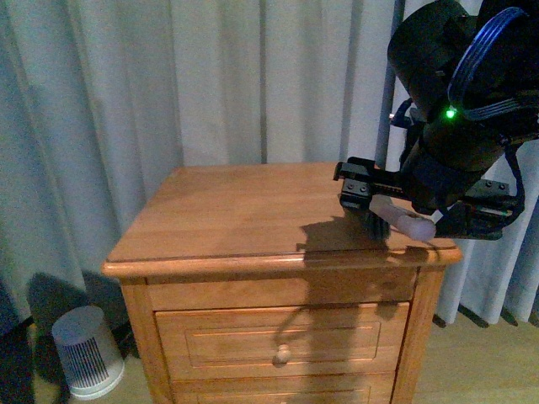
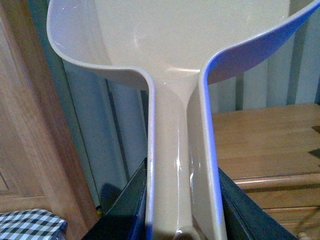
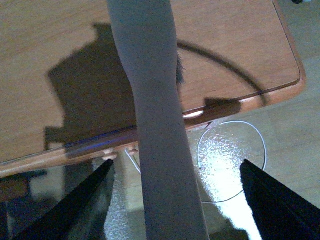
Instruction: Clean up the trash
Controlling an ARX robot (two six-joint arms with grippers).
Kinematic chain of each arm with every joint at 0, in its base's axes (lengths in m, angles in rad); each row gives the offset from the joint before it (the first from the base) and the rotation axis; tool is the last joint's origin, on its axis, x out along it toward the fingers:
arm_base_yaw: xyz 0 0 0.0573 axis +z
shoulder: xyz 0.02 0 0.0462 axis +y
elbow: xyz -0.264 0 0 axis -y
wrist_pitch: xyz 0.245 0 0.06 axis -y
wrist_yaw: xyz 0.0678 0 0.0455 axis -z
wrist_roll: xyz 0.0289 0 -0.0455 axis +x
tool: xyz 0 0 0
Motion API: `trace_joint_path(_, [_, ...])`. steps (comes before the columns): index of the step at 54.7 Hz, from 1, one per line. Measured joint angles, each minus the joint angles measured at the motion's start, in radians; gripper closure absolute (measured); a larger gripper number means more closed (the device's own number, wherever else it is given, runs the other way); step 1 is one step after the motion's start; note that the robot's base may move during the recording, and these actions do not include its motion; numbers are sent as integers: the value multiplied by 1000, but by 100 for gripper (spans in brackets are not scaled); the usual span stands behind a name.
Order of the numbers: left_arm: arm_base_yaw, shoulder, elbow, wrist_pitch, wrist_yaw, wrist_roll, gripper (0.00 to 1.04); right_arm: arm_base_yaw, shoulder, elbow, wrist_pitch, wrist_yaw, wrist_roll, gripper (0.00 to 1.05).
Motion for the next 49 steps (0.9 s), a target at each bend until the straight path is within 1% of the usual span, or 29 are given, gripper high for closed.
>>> trace_joint_path(17, [0, 0, 0, 0, 0, 0, 77, -3, 0, -19, 13, -5, -10, 75])
trace_joint_path(21, [0, 0, 0, 0, 0, 0, 77, -3, 0, -22, 18, 6, -14, 83])
trace_joint_path(28, [0, 0, 0, 0, 0, 0, 77, -5, -2, -36, 40, 27, -32, 84])
trace_joint_path(36, [0, 0, 0, 0, 0, 0, 77, -2, -29, -95, 126, 113, -113, 84])
trace_joint_path(42, [0, 0, 0, 0, 0, 0, 77, 7, -95, -177, 260, 199, -215, 84])
trace_joint_path(49, [0, 0, 0, 0, 0, 0, 77, 26, -233, -314, 484, 283, -358, 84])
